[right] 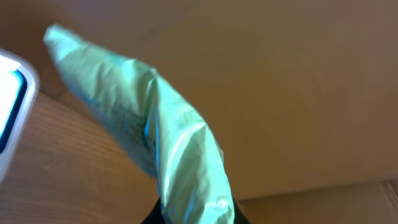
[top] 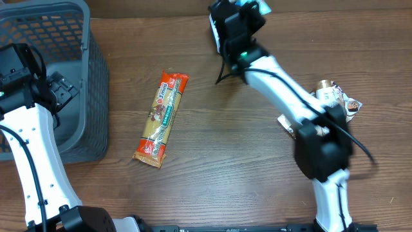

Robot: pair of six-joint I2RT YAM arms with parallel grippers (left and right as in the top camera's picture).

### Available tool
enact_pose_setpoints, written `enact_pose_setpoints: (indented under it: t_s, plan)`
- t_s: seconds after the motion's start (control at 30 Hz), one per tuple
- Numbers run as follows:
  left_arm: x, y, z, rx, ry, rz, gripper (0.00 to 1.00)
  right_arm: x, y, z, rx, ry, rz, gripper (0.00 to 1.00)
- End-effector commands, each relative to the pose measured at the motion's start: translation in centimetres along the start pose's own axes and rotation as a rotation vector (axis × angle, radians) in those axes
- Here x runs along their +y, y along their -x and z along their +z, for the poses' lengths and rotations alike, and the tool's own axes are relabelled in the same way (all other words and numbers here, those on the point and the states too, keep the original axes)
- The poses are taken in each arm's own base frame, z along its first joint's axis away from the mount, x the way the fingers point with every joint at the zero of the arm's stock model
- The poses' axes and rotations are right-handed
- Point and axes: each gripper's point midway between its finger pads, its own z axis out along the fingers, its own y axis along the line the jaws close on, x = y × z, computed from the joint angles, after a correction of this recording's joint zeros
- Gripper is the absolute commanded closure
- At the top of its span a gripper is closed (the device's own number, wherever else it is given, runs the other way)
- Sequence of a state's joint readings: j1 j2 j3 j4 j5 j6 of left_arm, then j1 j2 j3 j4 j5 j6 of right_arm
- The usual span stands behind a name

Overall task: Scan the item barcode
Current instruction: 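Carry the wipes pack right and release it onto the clear bag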

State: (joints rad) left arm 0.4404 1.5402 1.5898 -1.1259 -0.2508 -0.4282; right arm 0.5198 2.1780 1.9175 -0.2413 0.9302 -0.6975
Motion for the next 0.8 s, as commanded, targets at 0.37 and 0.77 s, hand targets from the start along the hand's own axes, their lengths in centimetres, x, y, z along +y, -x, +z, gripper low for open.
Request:
enact_pose_setpoints:
  t_s: [0.37,0.77]
  plan:
    - [-0.2,-0.2,0.2,0.010,-0.006,-0.014,0.00,-3.7,-6.9,-15.8,0.375,0.998,0.763,0.96]
    - [-0.2,-0.2,0.2,0.010,-0.006,-0.014,0.00,-1.8,-24.0,-7.8,0.868,0.783,0.999,0.96]
